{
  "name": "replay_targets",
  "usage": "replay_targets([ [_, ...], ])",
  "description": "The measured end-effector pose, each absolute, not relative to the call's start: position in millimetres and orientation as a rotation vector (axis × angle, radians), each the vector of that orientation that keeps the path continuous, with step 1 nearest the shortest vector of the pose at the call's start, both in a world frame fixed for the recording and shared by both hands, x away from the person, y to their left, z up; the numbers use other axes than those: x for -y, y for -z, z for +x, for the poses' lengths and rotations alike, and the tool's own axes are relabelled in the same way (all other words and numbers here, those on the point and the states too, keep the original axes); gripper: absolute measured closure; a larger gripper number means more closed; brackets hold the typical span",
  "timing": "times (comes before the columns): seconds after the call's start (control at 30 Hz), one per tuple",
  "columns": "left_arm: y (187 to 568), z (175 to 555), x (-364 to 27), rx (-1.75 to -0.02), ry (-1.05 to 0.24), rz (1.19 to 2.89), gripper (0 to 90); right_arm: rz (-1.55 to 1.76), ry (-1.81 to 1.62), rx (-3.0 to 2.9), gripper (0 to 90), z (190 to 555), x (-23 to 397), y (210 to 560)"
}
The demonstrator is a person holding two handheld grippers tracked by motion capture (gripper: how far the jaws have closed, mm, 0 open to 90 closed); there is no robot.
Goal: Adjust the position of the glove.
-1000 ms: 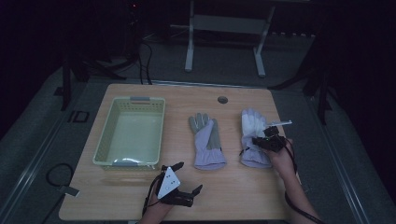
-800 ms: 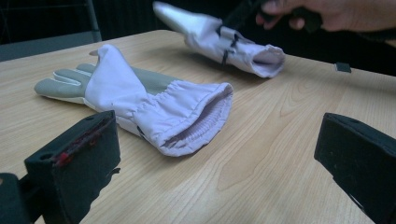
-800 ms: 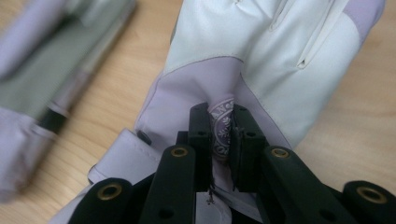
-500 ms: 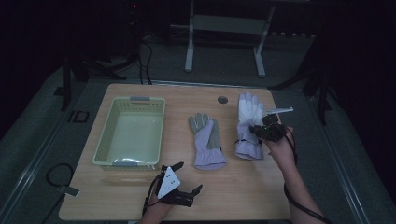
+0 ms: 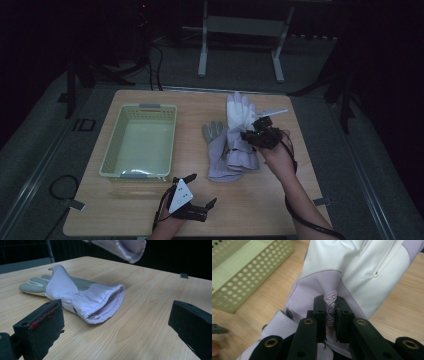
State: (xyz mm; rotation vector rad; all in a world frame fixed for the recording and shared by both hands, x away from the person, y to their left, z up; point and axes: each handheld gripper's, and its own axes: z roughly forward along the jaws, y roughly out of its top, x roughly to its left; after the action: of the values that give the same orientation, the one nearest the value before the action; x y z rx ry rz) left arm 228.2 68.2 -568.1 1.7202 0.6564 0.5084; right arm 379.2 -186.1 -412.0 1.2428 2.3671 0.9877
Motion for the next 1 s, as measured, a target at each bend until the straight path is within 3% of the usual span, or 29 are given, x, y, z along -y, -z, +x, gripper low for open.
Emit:
replay_targets([
  [0.27, 568, 228, -68, -0.656, -0.512, 1.720, 0.0, 1.246, -0.944, -2.428, 81.0, 377, 152, 435],
  [0.8, 568, 228, -68, -0.650, -0.517, 1.723, 0.1, 1.298, -0.773, -2.491, 79.9, 396, 128, 484],
  [0.9, 568, 228, -68, -0.652, -0.513, 1.723, 0.1, 1.289, -0.755, -2.500, 78.2, 397, 125, 488],
  [1.0, 568, 228, -68, -0.651, -0.513, 1.723, 0.1, 1.299, -0.772, -2.506, 68.4, 399, 122, 495],
])
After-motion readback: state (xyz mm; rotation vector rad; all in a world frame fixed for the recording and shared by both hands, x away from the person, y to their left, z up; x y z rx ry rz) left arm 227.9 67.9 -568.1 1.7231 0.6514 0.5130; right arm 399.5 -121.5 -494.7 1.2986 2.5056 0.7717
